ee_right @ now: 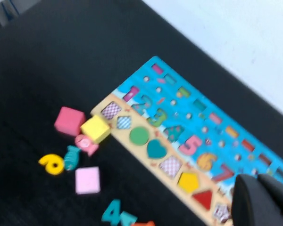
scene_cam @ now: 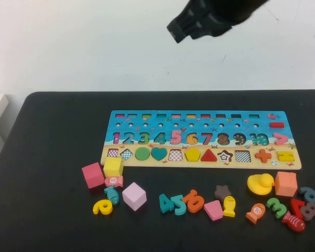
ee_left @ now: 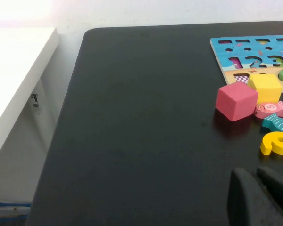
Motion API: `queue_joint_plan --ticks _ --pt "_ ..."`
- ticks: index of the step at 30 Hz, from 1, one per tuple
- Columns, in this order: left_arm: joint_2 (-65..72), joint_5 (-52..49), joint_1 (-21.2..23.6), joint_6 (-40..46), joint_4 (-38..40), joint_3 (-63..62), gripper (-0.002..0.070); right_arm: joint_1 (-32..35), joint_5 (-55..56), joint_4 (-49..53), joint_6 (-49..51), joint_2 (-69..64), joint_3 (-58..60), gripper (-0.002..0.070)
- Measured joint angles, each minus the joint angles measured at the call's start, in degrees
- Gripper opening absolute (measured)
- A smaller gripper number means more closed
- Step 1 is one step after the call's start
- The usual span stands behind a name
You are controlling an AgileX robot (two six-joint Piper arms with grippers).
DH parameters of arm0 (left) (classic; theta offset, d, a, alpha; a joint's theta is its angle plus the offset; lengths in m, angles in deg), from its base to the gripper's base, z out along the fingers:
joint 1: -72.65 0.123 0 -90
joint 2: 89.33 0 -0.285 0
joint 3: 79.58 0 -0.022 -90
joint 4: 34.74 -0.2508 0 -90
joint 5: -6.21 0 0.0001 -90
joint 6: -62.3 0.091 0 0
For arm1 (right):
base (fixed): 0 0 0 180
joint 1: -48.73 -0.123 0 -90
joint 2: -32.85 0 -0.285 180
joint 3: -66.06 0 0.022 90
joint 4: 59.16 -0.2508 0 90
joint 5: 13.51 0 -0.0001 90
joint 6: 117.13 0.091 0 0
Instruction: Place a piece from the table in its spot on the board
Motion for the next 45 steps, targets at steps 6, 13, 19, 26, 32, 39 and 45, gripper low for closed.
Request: queue_joint_plan --ticks 6,13,19,26,32,39,45 --pt "0.00 0.00 0.00 0.00 0.00 0.00 -0.0001 -0.38 0.00 -0.21 3.22 7.35 12.58 0.0018" --pt "0.00 0.00 0.00 0.00 0.00 0.00 -0.0001 -0.38 0.00 -1.20 3.57 22.62 31.16 0.0019" --pt "0.00 0.00 0.00 0.00 0.00 0.00 -0.0001 -0.38 2.00 1.06 3.57 37.61 45.51 0.0019" --pt "0.00 0.00 0.00 0.00 0.00 0.00 -0.0001 4.53 5.37 -1.17 3.68 55.47 62.42 0.0019" --pt "0.00 0.00 0.00 0.00 0.00 0.00 -0.0001 17.51 8.02 -1.92 3.68 69.09 74.52 0.0019" --pt "0.00 0.00 0.00 0.00 0.00 0.00 -0.0001 30.30 7.99 -3.81 3.80 81.68 83.35 0.0019" --pt "0.00 0.00 0.00 0.00 0.00 0.00 -0.0001 36.64 7.30 -3.48 3.80 89.63 88.59 0.0019"
